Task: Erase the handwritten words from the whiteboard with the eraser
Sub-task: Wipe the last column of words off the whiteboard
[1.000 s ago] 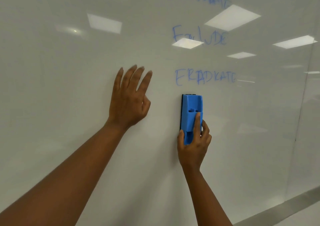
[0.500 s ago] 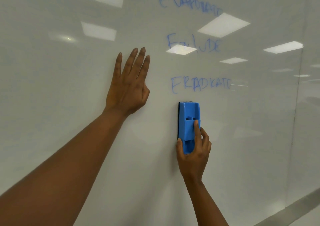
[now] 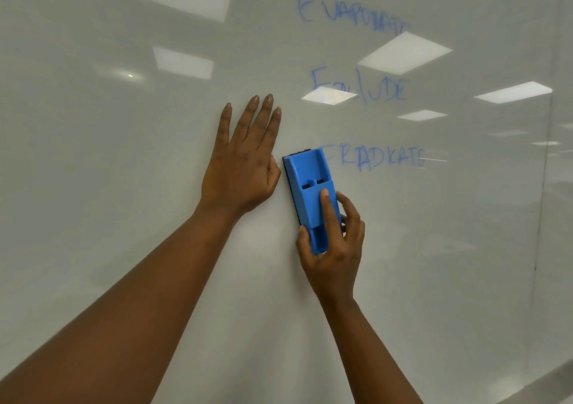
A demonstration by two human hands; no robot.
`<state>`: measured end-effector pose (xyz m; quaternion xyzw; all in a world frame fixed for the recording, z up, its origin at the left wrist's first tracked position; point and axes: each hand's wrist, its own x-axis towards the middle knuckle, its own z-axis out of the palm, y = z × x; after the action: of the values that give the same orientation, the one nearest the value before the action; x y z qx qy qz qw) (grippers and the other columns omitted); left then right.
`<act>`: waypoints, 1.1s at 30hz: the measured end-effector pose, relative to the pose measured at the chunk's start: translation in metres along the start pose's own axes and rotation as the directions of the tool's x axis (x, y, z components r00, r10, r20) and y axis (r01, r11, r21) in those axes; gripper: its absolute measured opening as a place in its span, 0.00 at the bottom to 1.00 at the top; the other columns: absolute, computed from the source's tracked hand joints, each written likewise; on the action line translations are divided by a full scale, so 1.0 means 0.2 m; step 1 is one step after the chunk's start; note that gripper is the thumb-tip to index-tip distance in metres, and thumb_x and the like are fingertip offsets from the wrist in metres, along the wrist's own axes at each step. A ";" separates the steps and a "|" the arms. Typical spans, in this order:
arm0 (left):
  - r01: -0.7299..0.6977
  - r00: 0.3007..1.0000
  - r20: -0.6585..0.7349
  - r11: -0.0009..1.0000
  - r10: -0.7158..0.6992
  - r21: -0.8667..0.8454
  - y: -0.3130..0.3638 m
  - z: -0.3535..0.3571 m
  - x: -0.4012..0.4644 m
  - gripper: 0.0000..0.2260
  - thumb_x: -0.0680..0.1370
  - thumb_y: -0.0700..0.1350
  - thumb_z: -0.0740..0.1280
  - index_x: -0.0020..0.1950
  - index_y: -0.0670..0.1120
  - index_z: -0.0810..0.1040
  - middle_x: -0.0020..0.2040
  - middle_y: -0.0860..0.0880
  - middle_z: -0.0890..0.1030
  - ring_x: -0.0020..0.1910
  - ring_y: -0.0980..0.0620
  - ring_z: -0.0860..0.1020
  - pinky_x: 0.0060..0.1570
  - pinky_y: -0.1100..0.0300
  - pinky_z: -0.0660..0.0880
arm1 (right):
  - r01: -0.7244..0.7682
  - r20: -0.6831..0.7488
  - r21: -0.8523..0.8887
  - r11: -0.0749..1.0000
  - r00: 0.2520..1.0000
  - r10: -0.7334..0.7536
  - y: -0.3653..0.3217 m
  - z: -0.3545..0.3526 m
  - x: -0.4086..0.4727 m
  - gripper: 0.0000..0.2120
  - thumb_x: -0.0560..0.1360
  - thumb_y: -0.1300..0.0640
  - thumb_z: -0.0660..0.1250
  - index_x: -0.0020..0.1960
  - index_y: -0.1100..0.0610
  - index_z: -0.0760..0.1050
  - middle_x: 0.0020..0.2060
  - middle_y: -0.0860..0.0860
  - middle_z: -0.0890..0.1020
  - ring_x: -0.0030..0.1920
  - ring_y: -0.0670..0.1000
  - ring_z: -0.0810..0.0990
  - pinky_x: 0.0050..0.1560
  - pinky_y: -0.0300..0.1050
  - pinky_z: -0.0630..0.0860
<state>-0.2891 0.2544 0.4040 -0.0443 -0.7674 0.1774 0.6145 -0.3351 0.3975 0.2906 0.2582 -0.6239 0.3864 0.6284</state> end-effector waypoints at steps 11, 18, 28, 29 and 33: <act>0.005 1.000 0.004 1.000 -0.005 0.010 0.00 0.01 -0.01 0.28 0.78 0.46 0.53 0.77 0.42 0.49 0.77 0.42 0.50 0.76 0.44 0.48 0.73 0.44 0.42 | -0.192 -0.128 0.040 0.981 0.972 0.195 0.10 -0.04 0.05 0.32 0.68 0.63 0.73 0.69 0.58 0.65 0.60 0.61 0.70 0.53 0.56 0.72 0.47 0.45 0.76; 0.011 1.000 -0.009 1.000 -0.011 0.009 0.01 0.01 -0.01 0.28 0.78 0.46 0.53 0.77 0.42 0.50 0.77 0.42 0.51 0.76 0.44 0.49 0.73 0.43 0.44 | -0.087 -0.027 0.012 0.996 0.996 0.087 0.02 -0.01 0.04 0.32 0.68 0.57 0.70 0.69 0.59 0.64 0.60 0.62 0.70 0.53 0.58 0.74 0.46 0.43 0.76; 0.017 1.000 0.011 1.000 -0.017 0.008 0.01 0.00 -0.02 0.28 0.77 0.46 0.49 0.77 0.42 0.50 0.77 0.42 0.50 0.76 0.44 0.48 0.73 0.44 0.43 | -0.196 -0.121 -0.026 0.980 0.974 0.192 0.12 -0.05 0.14 0.31 0.71 0.61 0.71 0.71 0.57 0.63 0.61 0.60 0.69 0.54 0.57 0.72 0.49 0.41 0.71; 0.018 1.000 0.012 1.000 -0.018 0.010 0.01 -0.01 -0.01 0.28 0.77 0.46 0.49 0.77 0.42 0.50 0.77 0.42 0.50 0.76 0.44 0.48 0.73 0.44 0.42 | -0.207 -0.126 -0.020 0.978 0.971 0.203 0.11 -0.05 0.12 0.32 0.70 0.61 0.71 0.70 0.57 0.63 0.61 0.61 0.69 0.54 0.57 0.72 0.49 0.41 0.71; 0.011 1.000 0.010 1.000 -0.011 -0.003 0.02 -0.01 -0.01 0.28 0.77 0.46 0.49 0.77 0.42 0.50 0.77 0.41 0.51 0.76 0.43 0.48 0.73 0.43 0.43 | -0.160 -0.064 -0.015 0.987 0.985 0.159 0.02 -0.02 0.03 0.33 0.69 0.60 0.73 0.70 0.59 0.63 0.61 0.62 0.69 0.54 0.57 0.73 0.47 0.43 0.75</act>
<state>-0.2875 0.2571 0.4008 -0.0402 -0.7709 0.1730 0.6117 -0.3368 0.4043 0.2953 0.1889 -0.6263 0.4369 0.6174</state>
